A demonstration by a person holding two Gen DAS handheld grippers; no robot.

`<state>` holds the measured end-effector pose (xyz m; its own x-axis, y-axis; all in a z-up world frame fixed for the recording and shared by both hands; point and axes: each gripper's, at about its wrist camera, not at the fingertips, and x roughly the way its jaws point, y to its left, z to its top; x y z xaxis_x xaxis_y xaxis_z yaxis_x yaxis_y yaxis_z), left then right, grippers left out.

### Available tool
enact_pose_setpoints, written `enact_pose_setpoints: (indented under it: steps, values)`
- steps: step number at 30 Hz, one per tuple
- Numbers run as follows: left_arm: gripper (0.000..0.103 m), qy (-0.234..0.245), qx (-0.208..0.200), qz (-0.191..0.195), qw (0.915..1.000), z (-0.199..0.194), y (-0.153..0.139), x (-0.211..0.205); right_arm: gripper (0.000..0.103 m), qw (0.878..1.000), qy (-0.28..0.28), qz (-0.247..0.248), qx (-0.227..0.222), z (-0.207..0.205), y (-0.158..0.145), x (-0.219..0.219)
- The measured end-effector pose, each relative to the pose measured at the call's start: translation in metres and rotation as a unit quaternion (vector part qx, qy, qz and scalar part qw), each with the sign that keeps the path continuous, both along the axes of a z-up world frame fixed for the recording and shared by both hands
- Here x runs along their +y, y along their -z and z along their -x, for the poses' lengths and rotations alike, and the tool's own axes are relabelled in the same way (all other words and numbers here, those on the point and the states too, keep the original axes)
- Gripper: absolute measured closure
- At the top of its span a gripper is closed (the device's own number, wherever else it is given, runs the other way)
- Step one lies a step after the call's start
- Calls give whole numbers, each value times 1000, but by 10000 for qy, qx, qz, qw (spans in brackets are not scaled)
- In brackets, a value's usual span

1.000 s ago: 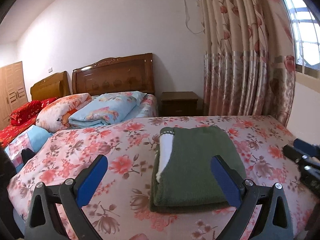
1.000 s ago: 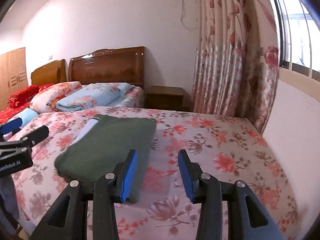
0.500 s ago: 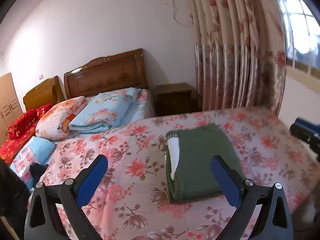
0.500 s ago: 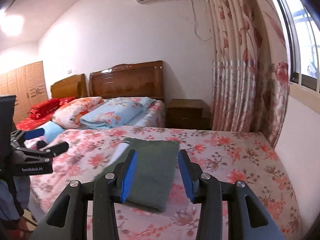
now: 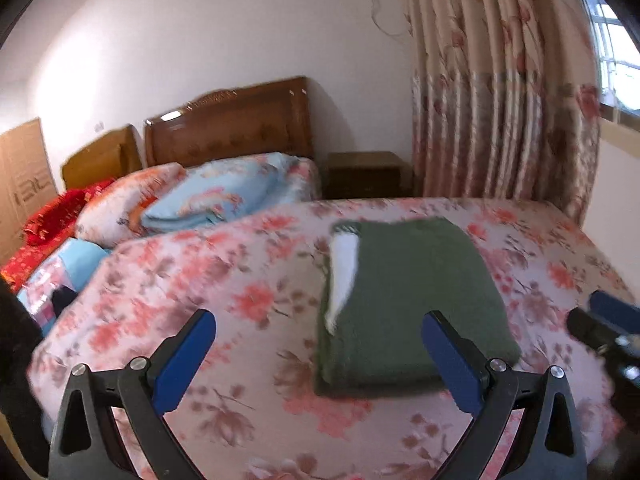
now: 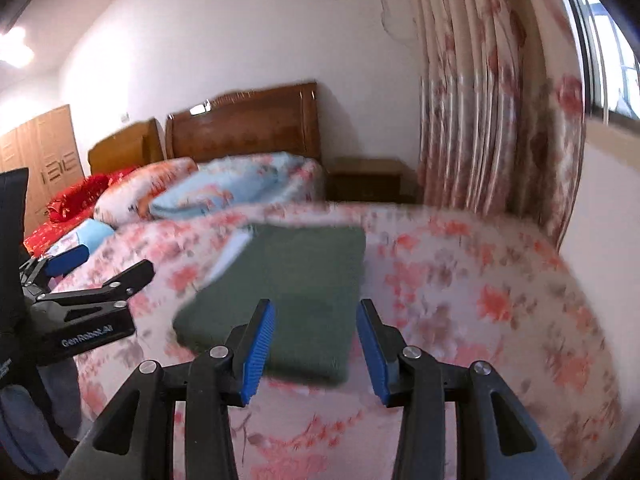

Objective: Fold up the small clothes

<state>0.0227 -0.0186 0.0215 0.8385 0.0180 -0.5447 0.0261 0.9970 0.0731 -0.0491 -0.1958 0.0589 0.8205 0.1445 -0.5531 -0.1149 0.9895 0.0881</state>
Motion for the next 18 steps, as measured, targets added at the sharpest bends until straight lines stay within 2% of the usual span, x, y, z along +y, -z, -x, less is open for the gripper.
enact_pose_setpoints:
  steps: [3, 10, 14, 18]
  values:
    - [0, 83, -243, 47, 9997, 11, -9, -4, 59, 9999, 32, 156, -13, 6, 8, 5]
    - [0, 186, -702, 178, 9972, 27, -27, -1, 59, 9949, 167, 531, -843, 28, -16, 11]
    - [0, 259, -577, 301, 9975, 23, -21, 1, 59, 9931, 193, 696, -928, 24, -18, 12]
    - [0, 179, -565, 297, 9978, 23, -18, 3, 59, 9943, 277, 579, -850, 20, -16, 5]
